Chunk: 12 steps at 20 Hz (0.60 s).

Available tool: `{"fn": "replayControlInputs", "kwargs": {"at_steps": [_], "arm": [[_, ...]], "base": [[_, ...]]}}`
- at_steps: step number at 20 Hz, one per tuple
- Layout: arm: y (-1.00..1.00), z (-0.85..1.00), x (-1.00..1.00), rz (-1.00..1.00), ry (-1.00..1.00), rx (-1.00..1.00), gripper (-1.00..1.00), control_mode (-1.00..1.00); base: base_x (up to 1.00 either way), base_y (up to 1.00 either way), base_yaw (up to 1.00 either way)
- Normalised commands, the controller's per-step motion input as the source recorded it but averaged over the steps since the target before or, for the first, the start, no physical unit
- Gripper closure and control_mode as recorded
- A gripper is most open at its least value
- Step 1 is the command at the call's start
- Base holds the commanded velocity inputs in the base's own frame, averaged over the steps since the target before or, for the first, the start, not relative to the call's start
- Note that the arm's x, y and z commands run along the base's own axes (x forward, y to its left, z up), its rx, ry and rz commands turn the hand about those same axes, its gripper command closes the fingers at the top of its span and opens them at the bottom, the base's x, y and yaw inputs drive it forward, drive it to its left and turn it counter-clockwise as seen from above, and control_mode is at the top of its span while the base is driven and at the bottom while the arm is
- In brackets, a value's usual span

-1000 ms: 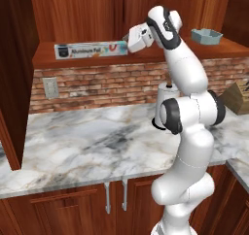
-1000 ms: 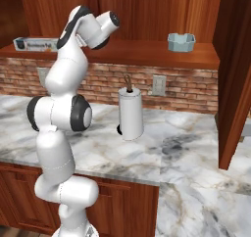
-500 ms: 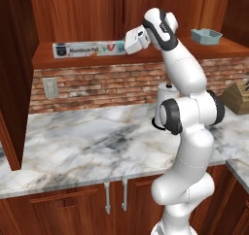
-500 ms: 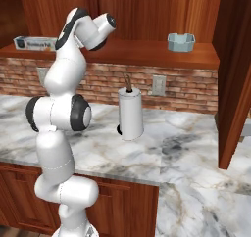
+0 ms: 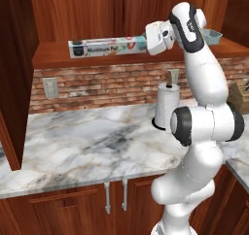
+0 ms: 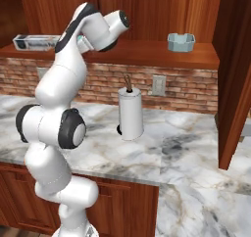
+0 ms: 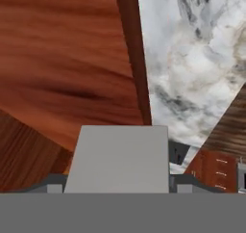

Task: Retrieve the tupperware and aluminum foil from the cabinet and place them on the dining counter near the plate with lime and mushroom to prepare for storing leftovers.

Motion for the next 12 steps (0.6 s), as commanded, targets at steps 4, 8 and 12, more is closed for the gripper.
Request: {"fn": "replayControlInputs", "kwargs": {"at_steps": [4,8,12], "arm": [[-0.79,0.0,-1.0,-0.01,-0.28,0.01,1.0,-1.0],[-0.55,0.0,-1.0,-0.03,-0.09,0.0,1.0,-1.0],[-0.45,0.0,-1.0,0.02,0.0,0.0,1.0,-1.0]], "base": [[0.0,0.0,0.0],[0.0,0.0,0.0],[0.0,0.0,0.0]]}}
